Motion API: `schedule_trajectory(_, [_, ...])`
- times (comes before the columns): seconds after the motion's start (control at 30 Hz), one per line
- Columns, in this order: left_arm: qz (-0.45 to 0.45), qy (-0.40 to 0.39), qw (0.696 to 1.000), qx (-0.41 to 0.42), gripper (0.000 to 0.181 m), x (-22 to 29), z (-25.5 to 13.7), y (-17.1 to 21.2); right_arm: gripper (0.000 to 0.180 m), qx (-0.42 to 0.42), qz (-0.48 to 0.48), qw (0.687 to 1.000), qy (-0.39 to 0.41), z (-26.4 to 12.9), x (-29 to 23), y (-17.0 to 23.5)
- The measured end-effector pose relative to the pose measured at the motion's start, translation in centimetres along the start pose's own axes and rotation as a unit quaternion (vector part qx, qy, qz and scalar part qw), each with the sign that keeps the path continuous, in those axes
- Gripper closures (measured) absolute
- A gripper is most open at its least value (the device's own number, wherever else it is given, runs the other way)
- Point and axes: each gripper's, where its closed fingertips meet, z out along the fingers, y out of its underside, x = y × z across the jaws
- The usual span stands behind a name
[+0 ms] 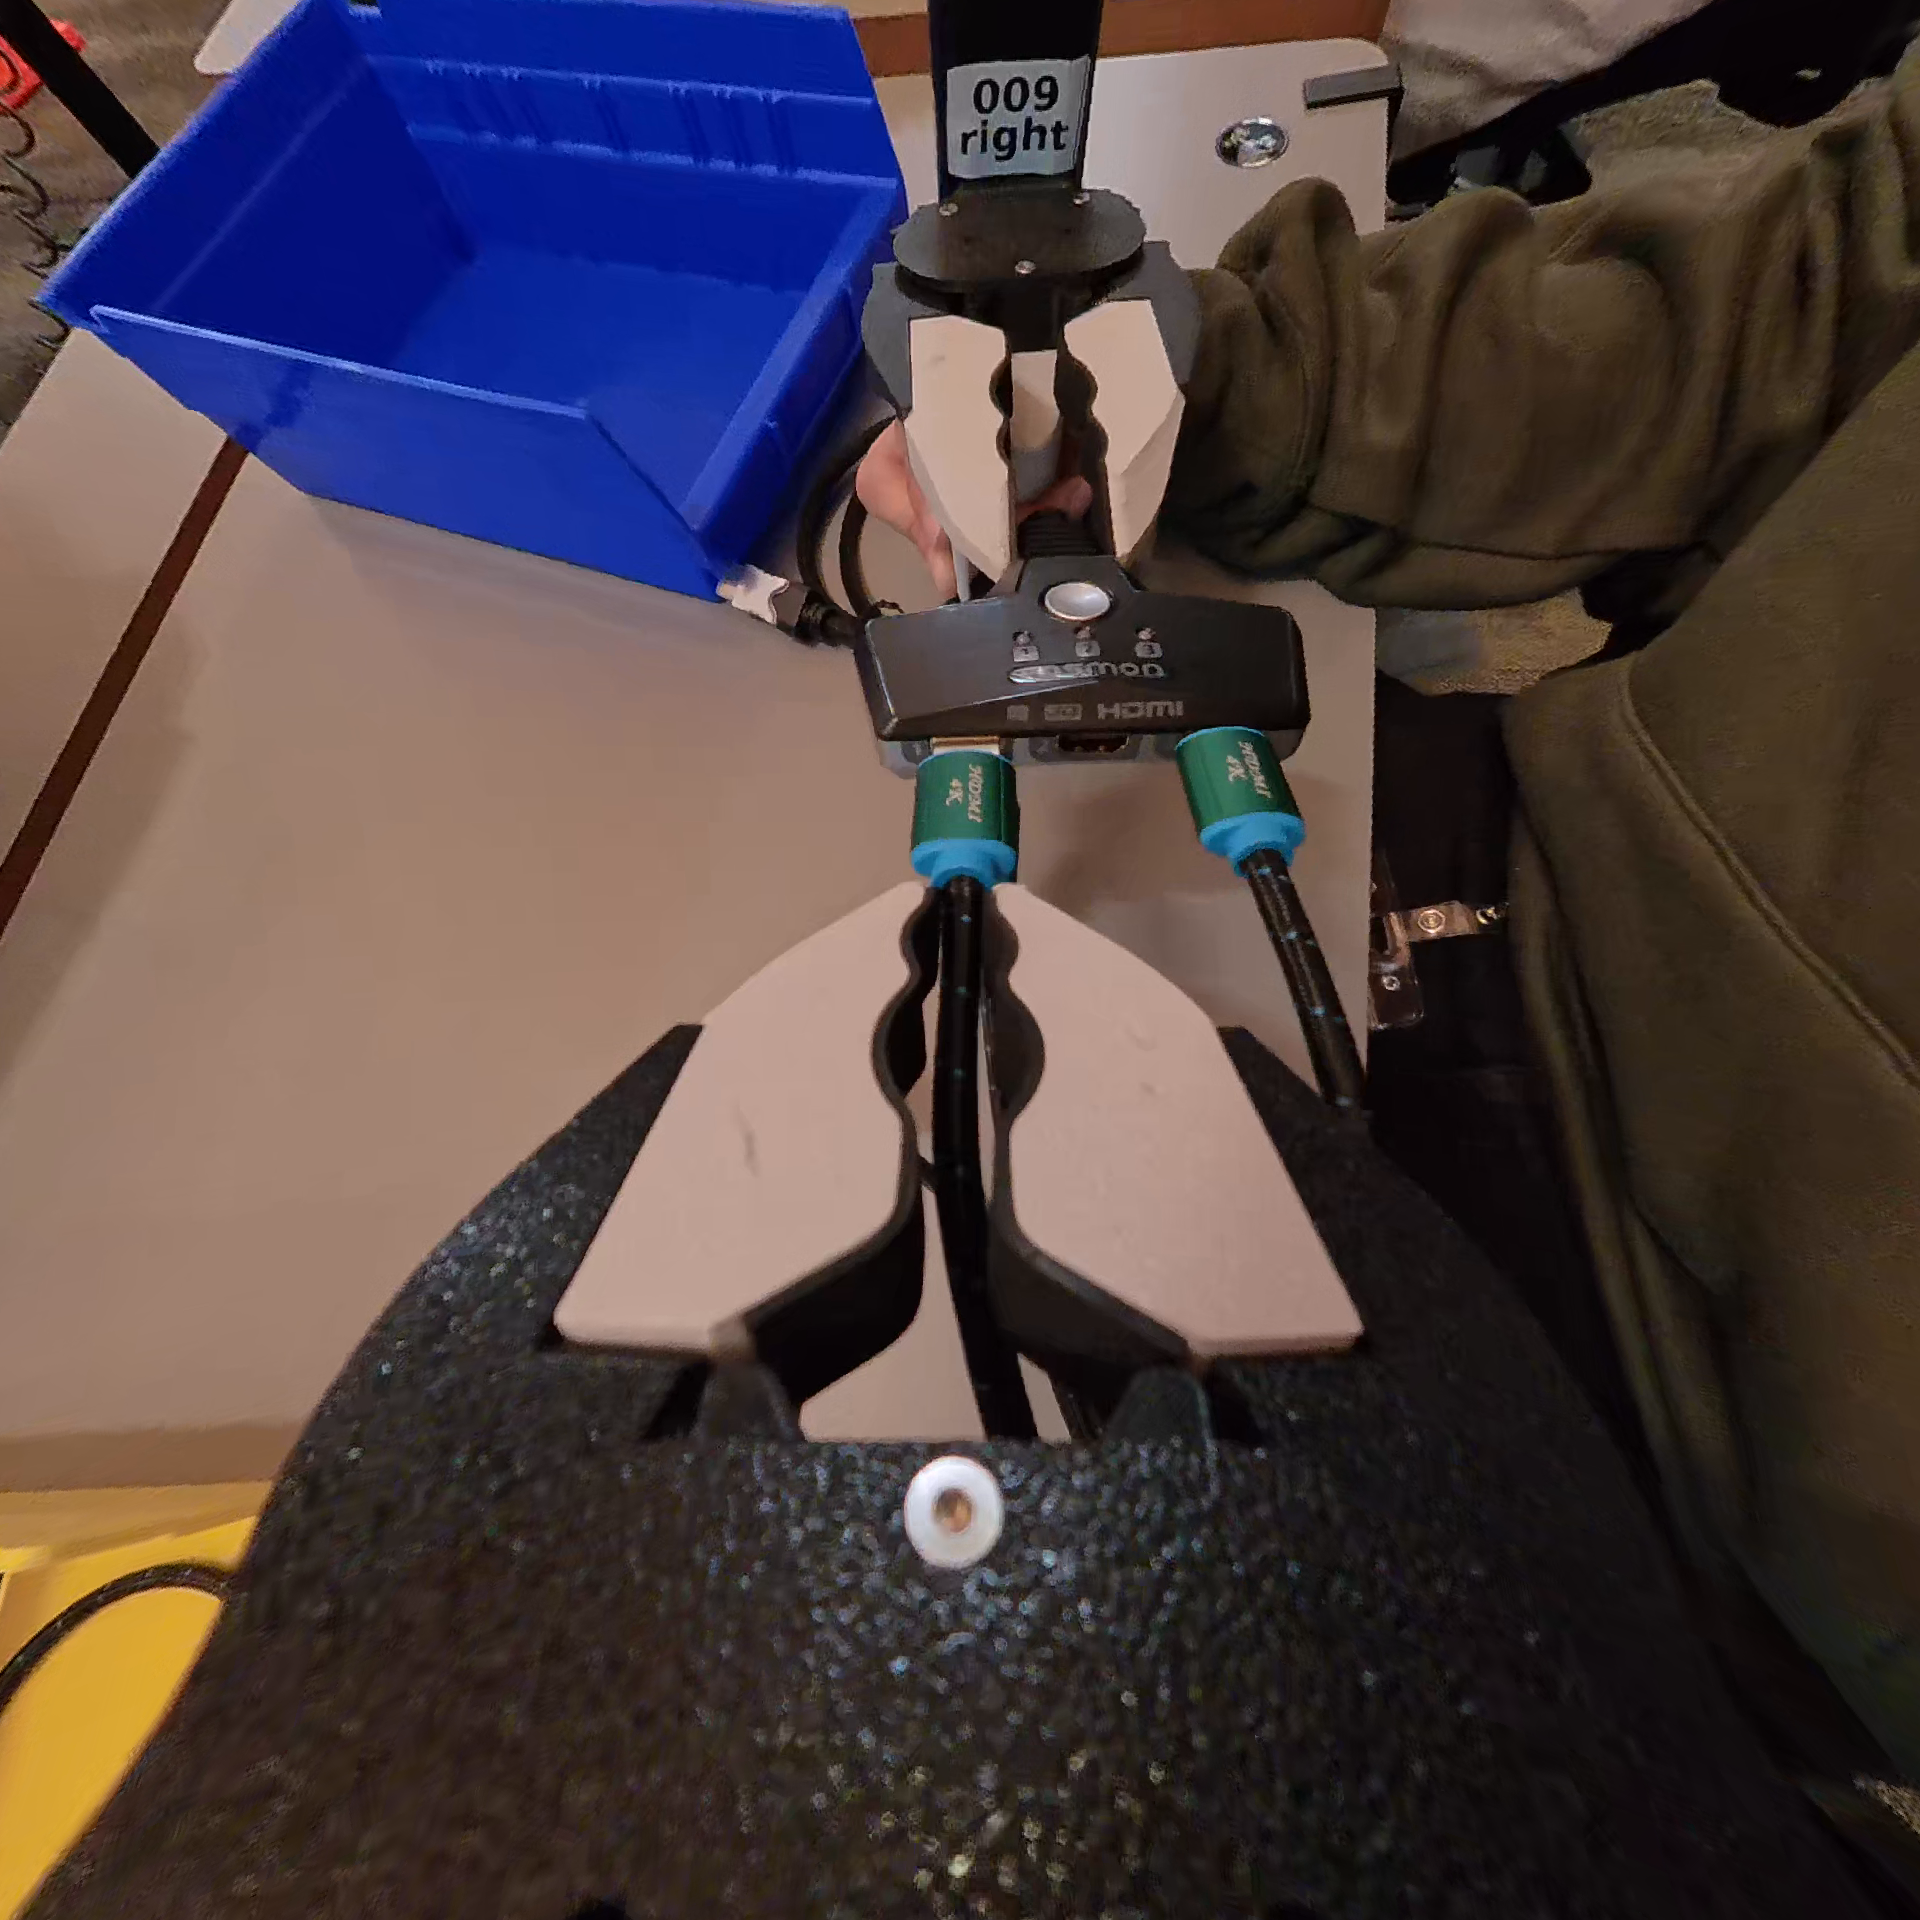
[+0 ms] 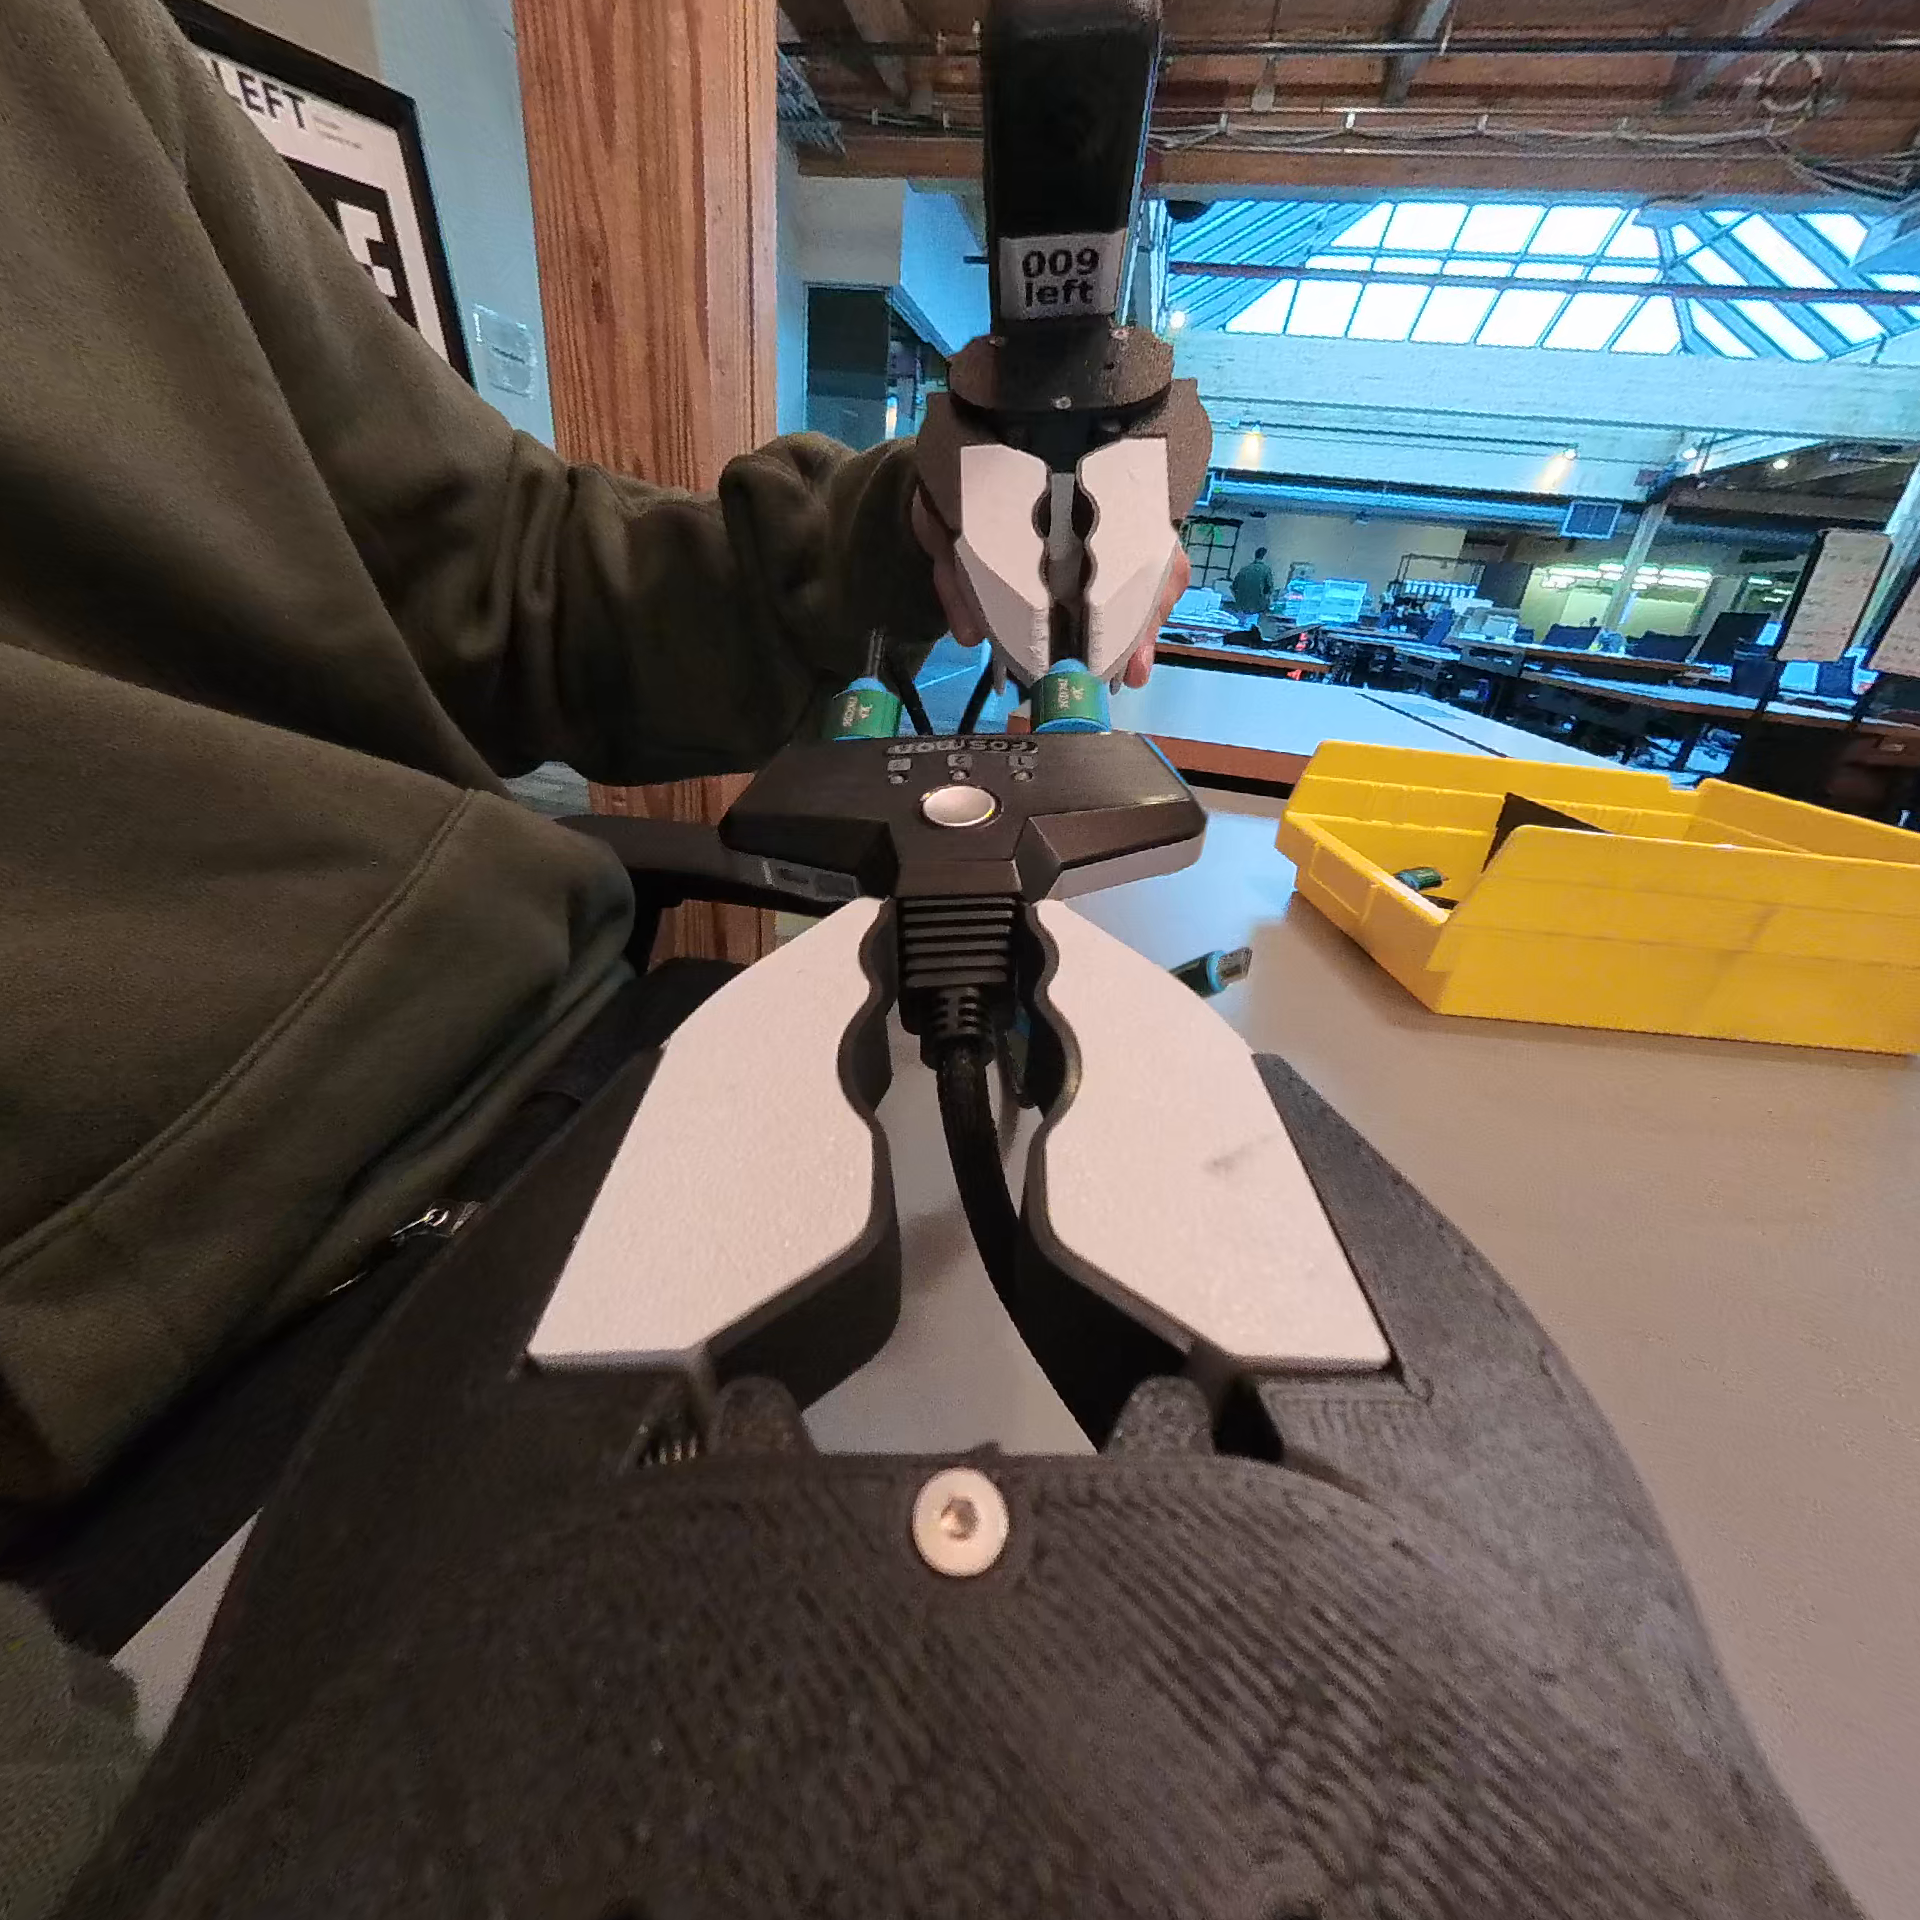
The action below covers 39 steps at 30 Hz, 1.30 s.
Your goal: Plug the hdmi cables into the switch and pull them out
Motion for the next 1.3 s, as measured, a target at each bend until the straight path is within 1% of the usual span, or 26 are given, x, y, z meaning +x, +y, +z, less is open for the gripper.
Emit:
schedule_trajectory(0.03, [-0.003, -0.001, 1.0, 0.003, 0.175, -0.09, 0.02, -0.02, 0.158, 0.001, 0.001, 1.0, 0.003, -0.01, 0.09, -0.02])
schedule_trajectory(0.17, [-0.008, 0.004, 1.0, 0.009, 0.174, -0.16, 0.01, -0.01, 0.158, 0.001, -0.004, 1.0, 0.008, -0.01, 0.22, -0.04])
schedule_trajectory(0.33, [0.002, -0.016, 1.0, -0.003, 0.174, -0.65, 0.34, 0.34, 0.158, 0.003, 0.003, 1.0, 0.015, -0.04, 0.57, -0.06])
schedule_trajectory(0.5, [-0.043, 0.027, 0.998, 0.046, 0.174, -0.57, 0.55, 0.54, 0.158, -0.004, 0.005, 1.0, 0.008, 0.13, 0.46, 0.12])
schedule_trajectory(0.67, [-0.06, 0.041, 0.995, 0.066, 0.174, -0.47, 0.76, 0.41, 0.158, -0.007, 0.006, 1.0, 0.008, 0.19, 0.5, 0.19])
schedule_trajectory(0.8, [-0.054, 0.034, 0.996, 0.056, 0.174, -0.41, 0.75, 0.63, 0.158, -0.014, 0.004, 1.0, 0.009, 0.33, 0.51, 0.39])
schedule_trajectory(1.1, [-0.062, 0.013, 0.996, 0.064, 0.174, -0.21, 0.66, 0.63, 0.158, -0.016, 0.004, 1.0, 0.01, 0.38, 0.53, 0.44])
schedule_trajectory(1.2, [-0.034, -0.013, 0.997, 0.073, 0.174, -0.3, 0.54, 0.4, 0.158, -0.013, 0.0, 1.0, 0.013, 0.35, 0.56, 0.36])
schedule_trajectory(1.3, [-0.004, -0.039, 0.998, 0.058, 0.172, -0.47, 0.33, 0.35, 0.158, -0.011, -0.009, 1.0, 0.017, 0.45, 0.66, 0.34])
